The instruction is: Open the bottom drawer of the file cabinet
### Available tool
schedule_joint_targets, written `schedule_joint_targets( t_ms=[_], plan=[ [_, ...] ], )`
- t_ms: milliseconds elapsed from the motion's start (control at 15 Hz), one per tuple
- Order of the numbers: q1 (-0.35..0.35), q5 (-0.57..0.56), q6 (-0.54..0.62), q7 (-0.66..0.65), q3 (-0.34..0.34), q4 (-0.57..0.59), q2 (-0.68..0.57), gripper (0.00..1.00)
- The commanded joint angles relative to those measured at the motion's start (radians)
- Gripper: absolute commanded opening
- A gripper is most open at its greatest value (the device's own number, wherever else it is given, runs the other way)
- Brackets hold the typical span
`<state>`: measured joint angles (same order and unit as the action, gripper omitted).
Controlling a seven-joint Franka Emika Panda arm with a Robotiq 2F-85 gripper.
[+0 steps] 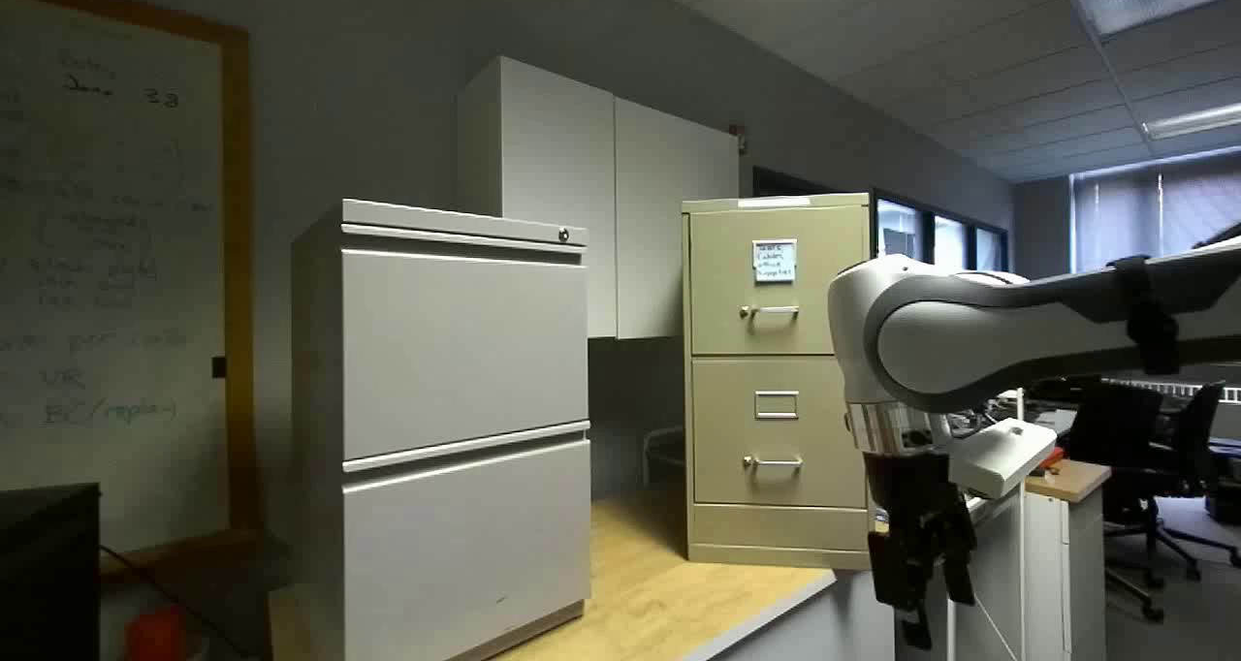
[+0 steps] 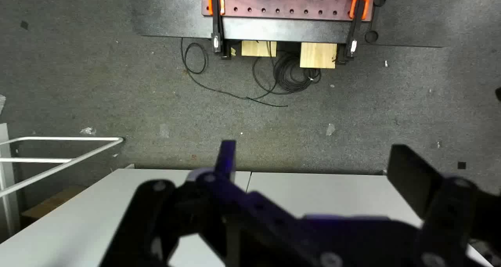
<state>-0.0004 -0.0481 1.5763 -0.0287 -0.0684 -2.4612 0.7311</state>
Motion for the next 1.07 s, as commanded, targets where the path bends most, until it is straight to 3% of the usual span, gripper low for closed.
schedule_joint_targets(
  t_ms=[0,533,1000],
  plan=[
    [0.011,-0.005,-0.001,-0.006,0.008,0.002,-0.001,1.00],
    [0.011,-0.005,-0.001,-0.006,0.008,0.003,0.000,1.00],
    [-0.027,-0.084,-0.015,0.003,0.037,0.164,-0.172,1.00]
  ],
)
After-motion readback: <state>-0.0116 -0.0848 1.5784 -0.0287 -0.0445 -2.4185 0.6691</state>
